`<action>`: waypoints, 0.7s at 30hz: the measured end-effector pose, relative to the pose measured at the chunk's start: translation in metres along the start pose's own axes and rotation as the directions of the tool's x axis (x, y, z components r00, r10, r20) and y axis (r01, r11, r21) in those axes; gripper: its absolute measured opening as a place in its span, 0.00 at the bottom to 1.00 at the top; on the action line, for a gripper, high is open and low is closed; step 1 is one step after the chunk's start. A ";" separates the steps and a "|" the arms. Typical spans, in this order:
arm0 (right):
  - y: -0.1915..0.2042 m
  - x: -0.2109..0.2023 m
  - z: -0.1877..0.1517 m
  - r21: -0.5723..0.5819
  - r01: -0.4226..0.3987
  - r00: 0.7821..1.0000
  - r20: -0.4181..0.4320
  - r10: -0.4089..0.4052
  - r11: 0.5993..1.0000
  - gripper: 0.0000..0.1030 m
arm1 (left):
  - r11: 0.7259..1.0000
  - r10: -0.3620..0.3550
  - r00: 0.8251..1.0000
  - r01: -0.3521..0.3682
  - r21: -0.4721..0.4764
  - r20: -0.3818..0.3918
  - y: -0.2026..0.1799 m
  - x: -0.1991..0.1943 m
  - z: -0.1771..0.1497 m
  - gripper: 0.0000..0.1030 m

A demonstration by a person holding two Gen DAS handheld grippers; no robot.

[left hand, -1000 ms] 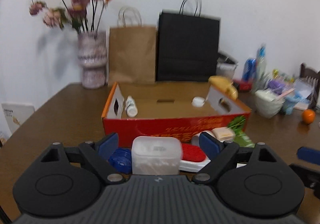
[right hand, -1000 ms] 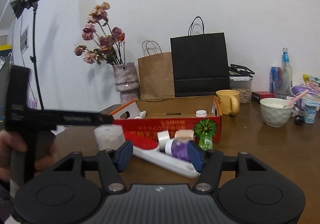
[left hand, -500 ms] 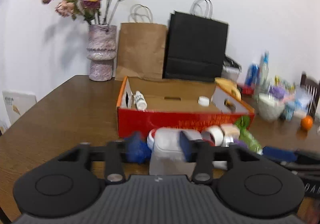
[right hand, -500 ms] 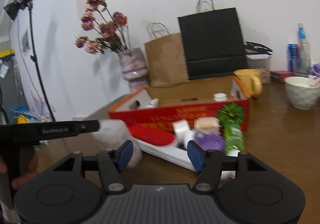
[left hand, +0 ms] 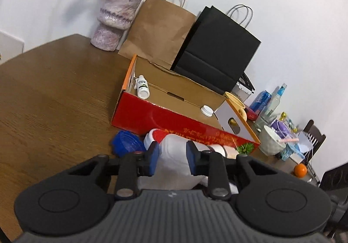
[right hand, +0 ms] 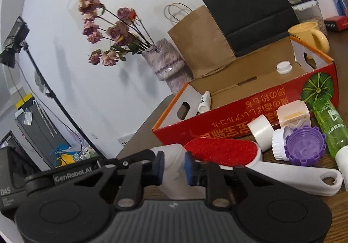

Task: Organize rigid objects

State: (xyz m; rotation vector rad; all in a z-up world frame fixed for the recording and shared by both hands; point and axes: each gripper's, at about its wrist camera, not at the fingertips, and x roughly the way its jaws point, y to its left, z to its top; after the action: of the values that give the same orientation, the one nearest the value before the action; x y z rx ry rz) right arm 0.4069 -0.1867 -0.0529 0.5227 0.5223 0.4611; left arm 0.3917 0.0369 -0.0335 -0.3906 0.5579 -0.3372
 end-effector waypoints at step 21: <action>-0.025 -0.116 -0.059 -0.113 0.286 0.958 0.055 -0.282 0.952 0.34 | 0.968 -0.100 0.995 0.097 0.233 0.002 -0.067 -0.063 -0.094 0.40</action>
State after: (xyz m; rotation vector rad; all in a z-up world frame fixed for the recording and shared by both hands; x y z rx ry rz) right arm 0.2904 -0.2475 -0.0712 0.3331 0.5206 0.2049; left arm 0.2738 -0.0210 -0.0491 -0.1937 0.4801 -0.4906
